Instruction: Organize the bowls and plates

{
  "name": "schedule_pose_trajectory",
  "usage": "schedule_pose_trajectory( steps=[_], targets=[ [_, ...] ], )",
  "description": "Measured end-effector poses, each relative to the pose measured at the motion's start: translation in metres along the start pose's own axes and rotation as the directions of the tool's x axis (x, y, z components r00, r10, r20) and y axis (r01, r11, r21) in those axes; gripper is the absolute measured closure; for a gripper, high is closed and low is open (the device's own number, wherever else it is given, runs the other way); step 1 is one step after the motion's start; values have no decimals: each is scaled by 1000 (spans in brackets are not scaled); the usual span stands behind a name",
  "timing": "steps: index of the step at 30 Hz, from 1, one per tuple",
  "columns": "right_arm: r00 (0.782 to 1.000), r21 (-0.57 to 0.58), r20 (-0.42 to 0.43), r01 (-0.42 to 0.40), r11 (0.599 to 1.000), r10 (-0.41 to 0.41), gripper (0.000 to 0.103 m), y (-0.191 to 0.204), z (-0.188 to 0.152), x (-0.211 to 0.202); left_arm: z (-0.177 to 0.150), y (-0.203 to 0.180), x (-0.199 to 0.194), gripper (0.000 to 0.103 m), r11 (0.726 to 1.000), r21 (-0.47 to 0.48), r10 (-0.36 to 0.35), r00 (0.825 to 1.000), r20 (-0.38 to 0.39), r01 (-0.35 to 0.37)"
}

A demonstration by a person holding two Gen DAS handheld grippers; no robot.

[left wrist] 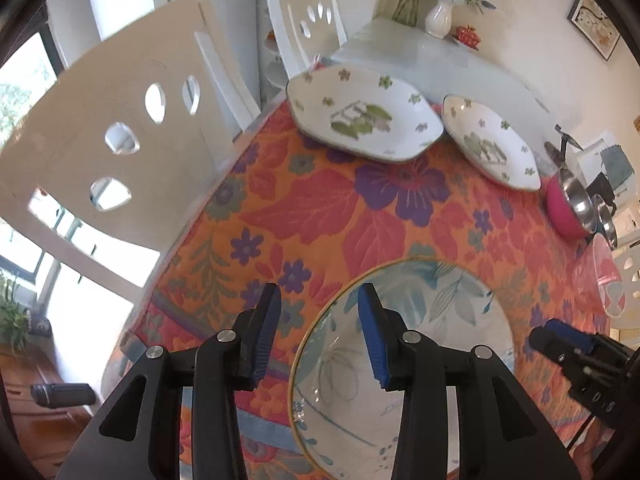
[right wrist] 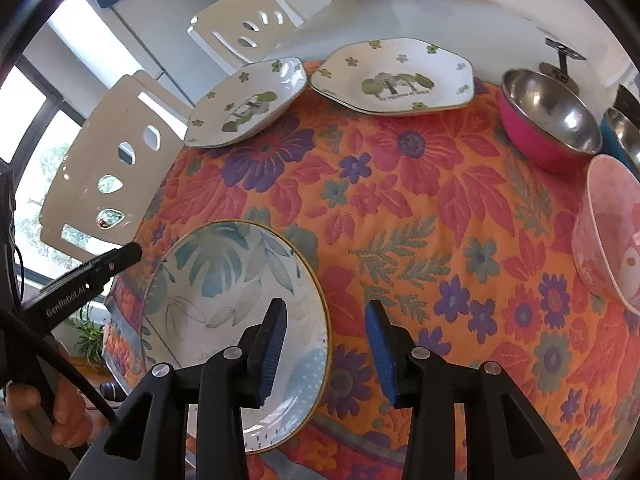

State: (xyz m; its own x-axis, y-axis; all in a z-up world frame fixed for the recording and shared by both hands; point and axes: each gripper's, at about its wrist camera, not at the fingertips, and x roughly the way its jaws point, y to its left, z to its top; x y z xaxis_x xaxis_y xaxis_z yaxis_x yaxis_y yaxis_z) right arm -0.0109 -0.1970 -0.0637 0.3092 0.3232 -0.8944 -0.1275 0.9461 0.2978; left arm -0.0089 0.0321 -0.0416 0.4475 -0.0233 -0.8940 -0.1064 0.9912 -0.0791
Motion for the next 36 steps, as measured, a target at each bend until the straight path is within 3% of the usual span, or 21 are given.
schedule_pose_trajectory(
  steps=[7,11,12,15,21,25,27,33,36],
  targets=[
    [998,-35,53,-26,999,28,53,11,24,-6,27,-9,-14,57,999,28,-32,997,66,30],
    [995,-30,90,-39,999,42,50,19,46,-6,45,0,-10,35,998,35,-46,995,92,43],
    [995,-28,96,-37,999,40,49,21,52,-6,51,3,-9,34,999,34,-44,994,103,41],
    [993,5,112,-23,1000,23,48,27,73,0,73,16,6,34,997,38,-65,993,96,61],
    [992,115,98,-90,989,79,48,37,111,32,121,42,40,34,993,30,-119,989,83,117],
    [990,179,93,-118,977,103,48,42,135,60,154,52,67,34,979,15,-205,978,40,205],
    [989,220,85,-140,965,124,48,41,146,75,171,55,87,35,963,3,-269,963,4,269],
    [993,310,87,-107,945,84,48,35,167,108,204,55,128,44,945,-15,-327,945,-26,327],
    [994,329,81,-91,940,68,48,32,173,118,217,52,143,53,942,-7,-335,942,-29,335]
  ],
)
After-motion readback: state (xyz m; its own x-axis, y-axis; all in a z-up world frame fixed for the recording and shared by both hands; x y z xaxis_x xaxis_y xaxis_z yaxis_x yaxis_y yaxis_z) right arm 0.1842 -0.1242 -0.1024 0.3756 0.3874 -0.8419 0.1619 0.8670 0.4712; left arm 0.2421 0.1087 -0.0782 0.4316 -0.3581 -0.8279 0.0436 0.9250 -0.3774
